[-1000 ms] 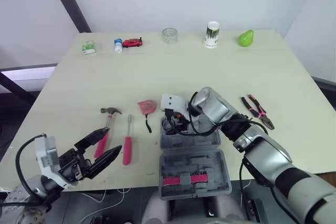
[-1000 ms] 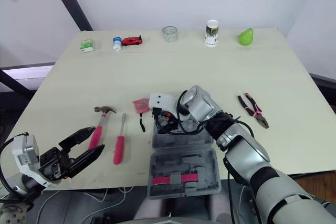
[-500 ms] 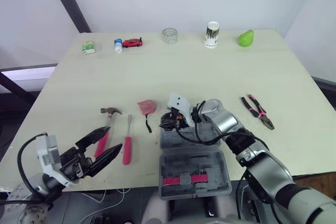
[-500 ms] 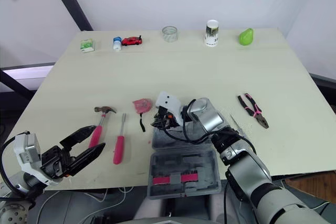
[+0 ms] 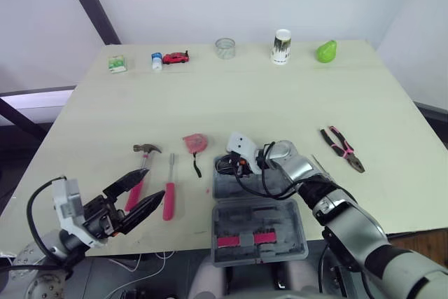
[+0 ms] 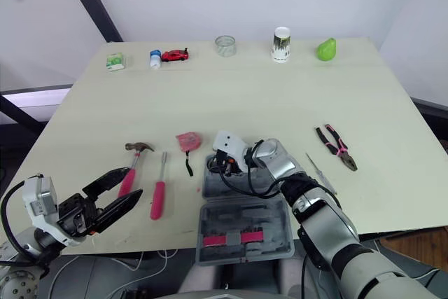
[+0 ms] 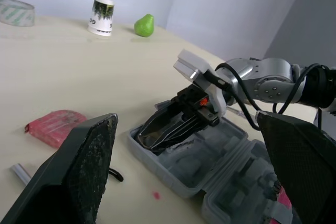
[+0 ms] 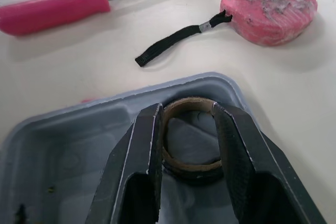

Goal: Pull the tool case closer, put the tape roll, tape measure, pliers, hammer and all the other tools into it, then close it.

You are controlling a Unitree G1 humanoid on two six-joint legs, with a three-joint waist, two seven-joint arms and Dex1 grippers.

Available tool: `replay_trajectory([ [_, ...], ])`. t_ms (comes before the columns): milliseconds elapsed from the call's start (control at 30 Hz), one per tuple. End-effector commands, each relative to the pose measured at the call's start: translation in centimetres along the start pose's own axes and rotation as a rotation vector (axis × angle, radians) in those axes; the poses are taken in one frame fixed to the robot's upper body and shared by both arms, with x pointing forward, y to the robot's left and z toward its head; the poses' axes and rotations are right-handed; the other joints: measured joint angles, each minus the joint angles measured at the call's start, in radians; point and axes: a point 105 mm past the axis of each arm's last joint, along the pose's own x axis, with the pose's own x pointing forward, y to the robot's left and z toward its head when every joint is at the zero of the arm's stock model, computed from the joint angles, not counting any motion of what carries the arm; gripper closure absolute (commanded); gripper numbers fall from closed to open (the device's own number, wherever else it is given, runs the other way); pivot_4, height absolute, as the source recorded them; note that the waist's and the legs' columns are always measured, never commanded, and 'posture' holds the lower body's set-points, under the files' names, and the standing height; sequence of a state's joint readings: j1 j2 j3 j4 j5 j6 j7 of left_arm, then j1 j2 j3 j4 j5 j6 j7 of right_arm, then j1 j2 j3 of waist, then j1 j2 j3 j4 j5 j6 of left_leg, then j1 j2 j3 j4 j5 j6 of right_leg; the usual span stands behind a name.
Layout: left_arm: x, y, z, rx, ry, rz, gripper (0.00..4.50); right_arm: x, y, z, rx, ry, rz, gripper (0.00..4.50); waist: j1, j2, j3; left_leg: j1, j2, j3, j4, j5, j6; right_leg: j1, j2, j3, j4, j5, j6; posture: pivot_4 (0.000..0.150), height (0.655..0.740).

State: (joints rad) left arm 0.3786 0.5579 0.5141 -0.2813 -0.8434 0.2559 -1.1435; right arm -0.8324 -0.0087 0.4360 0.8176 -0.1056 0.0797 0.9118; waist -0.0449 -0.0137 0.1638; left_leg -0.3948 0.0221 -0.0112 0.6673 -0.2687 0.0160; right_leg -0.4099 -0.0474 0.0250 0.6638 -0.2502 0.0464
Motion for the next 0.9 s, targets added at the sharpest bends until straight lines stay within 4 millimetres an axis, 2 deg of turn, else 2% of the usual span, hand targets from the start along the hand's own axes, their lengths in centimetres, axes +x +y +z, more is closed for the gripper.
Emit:
replay_trajectory([
  [33, 0.2, -0.4, 0.5, 0.030, 0.001, -0.010, 0.00, 0.1, 0.6, -2.4, 0.035, 0.063, 0.005, 2.92, 0.000, 0.000, 0.000, 0.000, 0.000, 0.000, 0.000, 0.000, 0.000, 0.000, 0.000, 0.000, 0.000, 0.000, 0.000, 0.150, 0.7400],
  [133, 0.2, -0.2, 0.2, 0.024, 0.001, 0.023, 0.00, -0.6, 0.5, -0.1, 0.082, -0.101, 0.025, 2.92, 0.001, 0.000, 0.000, 0.001, 0.000, 0.000, 0.000, 0.000, 0.000, 0.000, 0.000, 0.000, 0.000, 0.000, 0.000, 0.150, 0.7400],
  [233, -0.3, 0.8, -0.7, 0.025, 0.013, 0.114, 0.00, -2.8, -0.6, 3.4, 0.078, -0.375, -0.054, 2.92, 0.004, 0.000, 0.000, 0.000, 0.000, 0.000, 0.000, 0.000, 0.000, 0.000, 0.000, 0.001, 0.000, 0.000, 0.000, 0.150, 0.7400],
  [300, -0.8, 1.5, -1.5, 0.023, 0.016, 0.203, 0.00, -5.2, -1.3, 3.9, 0.069, -0.478, -0.133, 2.92, 0.005, 0.001, 0.001, -0.002, 0.000, 0.000, 0.000, 0.000, 0.000, 0.000, -0.001, 0.000, -0.001, 0.000, 0.000, 0.150, 0.7400],
  [367, -1.2, 1.9, -2.0, 0.013, 0.018, 0.258, 0.00, -7.1, -1.2, 3.3, 0.070, -0.500, -0.163, 2.92, 0.004, 0.001, 0.001, -0.003, 0.000, 0.000, 0.000, 0.000, 0.000, -0.001, -0.001, 0.000, -0.001, 0.000, 0.000, 0.150, 0.7400],
  [500, -3.0, 1.9, -3.6, -0.008, 0.068, 0.329, 0.00, -12.1, -0.5, 0.5, 0.173, -0.520, -0.241, 2.92, 0.012, -0.001, 0.000, -0.003, 0.000, -0.001, 0.000, 0.000, 0.000, 0.000, -0.002, -0.001, -0.002, 0.000, 0.000, 0.150, 0.7400],
  [600, -4.4, 1.9, -4.3, -0.026, 0.089, 0.379, 0.00, -15.4, 0.7, -1.7, 0.221, -0.518, -0.292, 2.92, 0.012, 0.000, 0.001, -0.003, 0.000, 0.000, 0.000, 0.000, 0.000, 0.000, -0.002, 0.000, -0.003, 0.000, 0.000, 0.150, 0.7400],
  [633, -4.9, 1.9, -4.5, -0.034, 0.097, 0.395, 0.00, -16.5, 1.2, -2.7, 0.236, -0.504, -0.315, 2.57, 0.009, 0.000, 0.001, -0.003, 0.000, 0.000, 0.000, 0.000, 0.000, 0.000, -0.002, 0.000, -0.003, 0.000, 0.000, 0.150, 0.7400],
  [667, -5.9, 2.1, -5.0, -0.043, 0.118, 0.435, 0.00, -18.8, 2.1, -4.8, 0.272, -0.471, -0.373, 2.05, 0.007, -0.001, 0.001, -0.002, 0.000, 0.001, 0.000, 0.000, 0.000, 0.000, -0.001, 0.000, -0.002, -0.001, 0.000, 0.150, 0.7400],
  [700, -6.9, 2.2, -5.3, -0.052, 0.135, 0.466, 0.00, -20.7, 3.0, -6.5, 0.295, -0.434, -0.426, 1.90, 0.005, -0.001, 0.001, -0.002, 0.000, 0.001, 0.000, 0.000, 0.000, 0.000, 0.000, 0.001, -0.002, -0.001, 0.000, 0.150, 0.7400],
  [800, -9.3, 2.4, -6.0, -0.073, 0.170, 0.543, 0.00, -25.7, 5.9, -10.9, 0.388, -0.333, -0.571, 0.85, 0.028, -0.001, 0.000, -0.003, 0.000, 0.002, 0.001, 0.000, 0.001, 0.000, 0.001, 0.001, -0.003, -0.004, -0.001, 0.150, 0.7400],
  [833, -9.9, 2.4, -6.2, -0.078, 0.180, 0.563, 0.00, -27.0, 6.8, -11.9, 0.418, -0.306, -0.607, 0.69, 0.032, -0.001, 0.000, -0.003, 0.000, 0.003, 0.000, -0.001, 0.001, 0.000, 0.001, 0.001, -0.004, -0.004, -0.001, 0.150, 0.7400],
  [900, -11.0, 2.3, -6.7, -0.087, 0.204, 0.589, 0.00, -29.9, 9.0, -14.2, 0.469, -0.239, -0.691, 0.06, 0.032, -0.002, 0.000, -0.003, -0.001, 0.005, 0.001, -0.001, 0.002, 0.000, 0.000, 0.002, -0.005, -0.004, 0.000, 0.150, 0.7400],
])
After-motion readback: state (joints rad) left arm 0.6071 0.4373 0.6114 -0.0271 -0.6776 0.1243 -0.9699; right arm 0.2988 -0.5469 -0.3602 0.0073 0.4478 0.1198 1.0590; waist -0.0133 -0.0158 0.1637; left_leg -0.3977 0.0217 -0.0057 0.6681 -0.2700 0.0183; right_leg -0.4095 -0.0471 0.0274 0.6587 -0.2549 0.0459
